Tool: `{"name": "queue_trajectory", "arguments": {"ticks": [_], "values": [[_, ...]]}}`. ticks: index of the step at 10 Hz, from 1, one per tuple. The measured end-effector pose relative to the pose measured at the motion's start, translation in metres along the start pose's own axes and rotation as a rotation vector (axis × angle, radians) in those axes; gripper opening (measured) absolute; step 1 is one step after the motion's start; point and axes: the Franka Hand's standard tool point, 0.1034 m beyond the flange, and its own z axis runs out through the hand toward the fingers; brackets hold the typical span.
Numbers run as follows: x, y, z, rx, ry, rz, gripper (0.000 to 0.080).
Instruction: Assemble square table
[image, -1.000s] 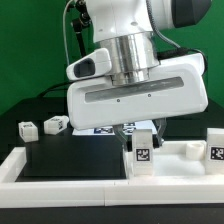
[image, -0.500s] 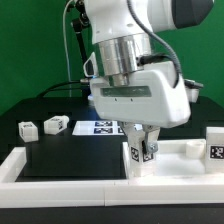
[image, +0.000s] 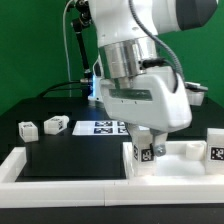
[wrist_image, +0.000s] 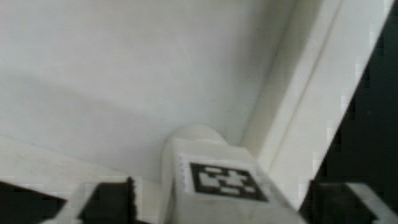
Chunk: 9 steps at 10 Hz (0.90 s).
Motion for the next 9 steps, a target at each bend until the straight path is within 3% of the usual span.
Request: {"name": "queue_trajectory", "arguments": {"ticks": [1, 2, 3, 6, 9], "values": [[-0.003, -0.002, 0.0, -0.008, 0.004, -0.163, 0.054], [-0.007, -0.004, 0.0, -0.021, 0.006, -0.364, 0.0627], [-0.01, -0.005, -0.001, -0.022, 0.005, -0.398, 0.0643], [-0.007, -0.003, 0.0, -0.031, 0.006, -0.655, 0.0648], [0.0, -0.005, -0.005, -0.074, 0.025, -1.097, 0.0649]]}}
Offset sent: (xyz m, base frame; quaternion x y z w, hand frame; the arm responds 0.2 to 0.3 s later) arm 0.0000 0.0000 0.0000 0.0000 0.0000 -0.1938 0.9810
